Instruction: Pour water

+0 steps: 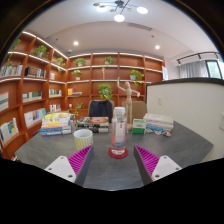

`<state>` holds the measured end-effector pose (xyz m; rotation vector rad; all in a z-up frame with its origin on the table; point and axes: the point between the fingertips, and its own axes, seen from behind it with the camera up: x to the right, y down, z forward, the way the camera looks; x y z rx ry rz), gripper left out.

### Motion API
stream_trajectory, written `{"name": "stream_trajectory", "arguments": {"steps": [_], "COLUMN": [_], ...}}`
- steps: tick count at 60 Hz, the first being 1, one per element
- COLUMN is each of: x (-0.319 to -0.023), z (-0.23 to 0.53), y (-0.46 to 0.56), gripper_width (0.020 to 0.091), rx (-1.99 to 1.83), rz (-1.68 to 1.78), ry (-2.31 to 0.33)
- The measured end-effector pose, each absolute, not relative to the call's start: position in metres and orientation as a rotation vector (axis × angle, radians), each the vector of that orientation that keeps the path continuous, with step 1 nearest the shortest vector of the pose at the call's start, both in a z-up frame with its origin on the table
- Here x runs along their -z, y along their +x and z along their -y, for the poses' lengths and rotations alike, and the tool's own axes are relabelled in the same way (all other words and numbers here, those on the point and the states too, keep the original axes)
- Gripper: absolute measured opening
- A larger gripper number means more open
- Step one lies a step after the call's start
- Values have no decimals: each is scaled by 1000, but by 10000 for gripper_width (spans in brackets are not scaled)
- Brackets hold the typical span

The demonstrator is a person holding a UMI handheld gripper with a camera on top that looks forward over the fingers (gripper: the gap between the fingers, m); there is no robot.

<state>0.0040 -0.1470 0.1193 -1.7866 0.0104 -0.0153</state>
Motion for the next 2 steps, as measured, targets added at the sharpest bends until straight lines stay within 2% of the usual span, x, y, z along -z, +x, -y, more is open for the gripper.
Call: {"name": "stream_trajectory", "arguments": {"steps": [2], "x": [-121], "z": [148], "y": [1], "gripper_width": [848], "rx": [10], "rz": [-8], "ry": [-1784]}}
